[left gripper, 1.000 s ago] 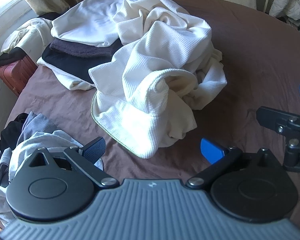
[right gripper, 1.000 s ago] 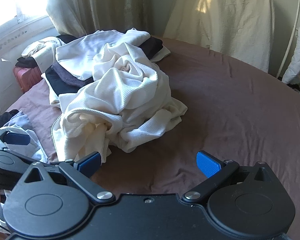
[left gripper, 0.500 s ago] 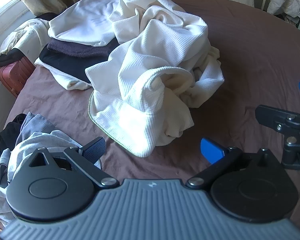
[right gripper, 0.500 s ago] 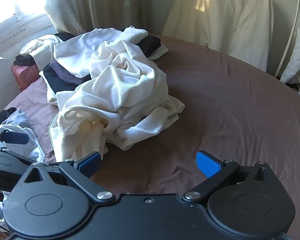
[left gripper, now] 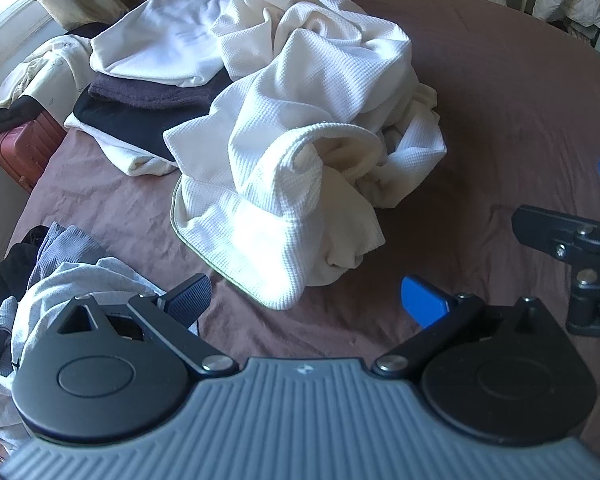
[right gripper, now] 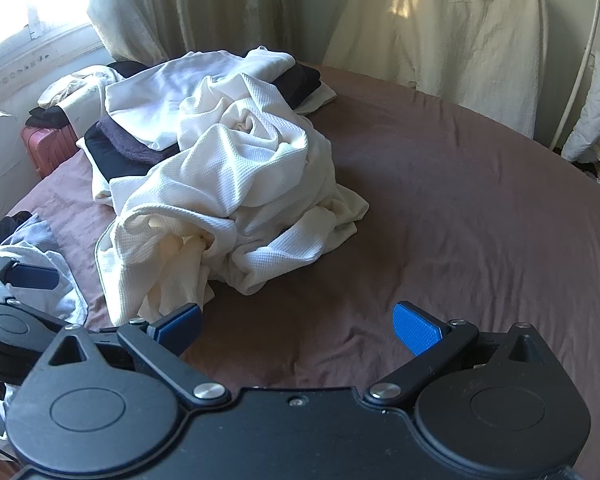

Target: Fold clothes

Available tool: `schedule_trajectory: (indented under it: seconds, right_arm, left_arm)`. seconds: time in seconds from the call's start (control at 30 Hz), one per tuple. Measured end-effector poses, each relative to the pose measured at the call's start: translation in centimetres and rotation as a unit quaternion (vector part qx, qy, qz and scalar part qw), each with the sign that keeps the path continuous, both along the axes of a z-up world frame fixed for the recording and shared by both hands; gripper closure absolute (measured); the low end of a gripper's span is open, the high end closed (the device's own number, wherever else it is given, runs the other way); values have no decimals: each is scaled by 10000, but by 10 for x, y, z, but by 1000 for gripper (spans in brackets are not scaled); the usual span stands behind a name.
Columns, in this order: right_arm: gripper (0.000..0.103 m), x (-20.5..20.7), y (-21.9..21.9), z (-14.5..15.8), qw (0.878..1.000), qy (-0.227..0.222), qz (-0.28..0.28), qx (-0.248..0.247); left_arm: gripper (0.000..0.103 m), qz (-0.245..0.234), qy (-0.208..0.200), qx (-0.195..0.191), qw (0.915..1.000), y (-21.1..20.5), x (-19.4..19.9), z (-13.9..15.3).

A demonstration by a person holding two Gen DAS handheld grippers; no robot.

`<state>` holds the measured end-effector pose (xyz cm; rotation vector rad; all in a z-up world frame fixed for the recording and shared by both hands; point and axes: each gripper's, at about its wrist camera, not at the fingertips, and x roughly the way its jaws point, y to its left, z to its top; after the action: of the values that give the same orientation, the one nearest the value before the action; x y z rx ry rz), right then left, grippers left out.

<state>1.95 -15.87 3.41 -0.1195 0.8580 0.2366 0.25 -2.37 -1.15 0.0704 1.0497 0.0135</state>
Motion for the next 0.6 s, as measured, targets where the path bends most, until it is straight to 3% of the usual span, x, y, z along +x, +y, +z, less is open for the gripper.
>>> schedule_trajectory:
  seconds: [0.1, 0.3, 0.4, 0.5, 0.6]
  right_arm:
    - [0, -1, -2, 0, 9997, -136, 46, 181]
    - [0, 7, -22, -25, 9894, -675, 178, 1271]
    - [0, 28, -27, -42, 9891, -685, 542, 1187]
    - [0, 60, -28, -40, 9861, -731, 878, 1204]
    - [0, 104, -23, -36, 9799, -742, 1189, 1423]
  left_arm:
    - [0, 21, -3, 22, 10000, 0, 1, -2]
    - [0, -72, -17, 45, 10000, 16, 22, -17]
    - [0, 10, -279, 32, 9996, 39, 36, -18]
    - [0, 305, -747, 63, 9967, 70, 47, -14]
    - [0, 421, -867, -41, 9953, 86, 57, -22]
